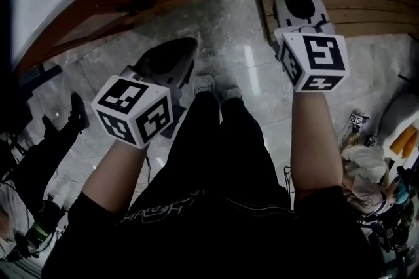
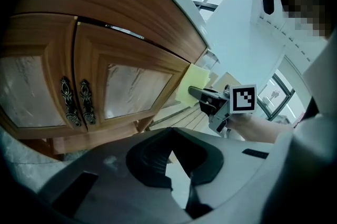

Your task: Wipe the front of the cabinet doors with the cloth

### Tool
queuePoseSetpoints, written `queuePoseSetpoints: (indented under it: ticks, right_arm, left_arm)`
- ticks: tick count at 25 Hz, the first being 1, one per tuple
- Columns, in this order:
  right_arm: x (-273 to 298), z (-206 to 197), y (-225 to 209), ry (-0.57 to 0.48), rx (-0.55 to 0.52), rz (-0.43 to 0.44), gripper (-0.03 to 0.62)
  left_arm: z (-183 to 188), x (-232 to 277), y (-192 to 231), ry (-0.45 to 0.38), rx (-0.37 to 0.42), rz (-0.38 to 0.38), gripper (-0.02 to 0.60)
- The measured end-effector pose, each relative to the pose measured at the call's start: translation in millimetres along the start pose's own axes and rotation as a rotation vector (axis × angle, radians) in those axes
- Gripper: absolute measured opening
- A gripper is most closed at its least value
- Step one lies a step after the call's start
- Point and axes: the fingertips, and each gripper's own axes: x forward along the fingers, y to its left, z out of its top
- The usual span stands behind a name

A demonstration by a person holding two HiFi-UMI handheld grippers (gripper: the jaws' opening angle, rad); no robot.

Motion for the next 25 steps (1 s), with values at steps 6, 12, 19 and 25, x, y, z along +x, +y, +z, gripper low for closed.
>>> queuePoseSetpoints:
  ticks: [6,12,19,25]
  right_arm:
    - [-6.7,-11.9,-9.7,0.012,0.015,-0.019,0.041]
    - [-6.1,-15.0,19.8,0.0,-0.007,0.047,0.041]
    - [8.5,-27.7,80.7,0.005,0.037,0.19,0.041]
    - [27.7,-29.9,135.0,0.016,-0.019,0.314,0.041]
  left_arm:
    - [-3.2,5.8,-2.8,0.008,-0.003,-0.01,0.006]
    - [-6.9,-7.8,10.3,-0.01,-0.023,0.013,0.006]
    - [-20.6,-38.4,40.8,-0.038,-0.07,0.075,0.006]
    - [-33.4,-64.7,69.0,-0.083,-0.143,0.127,0.006]
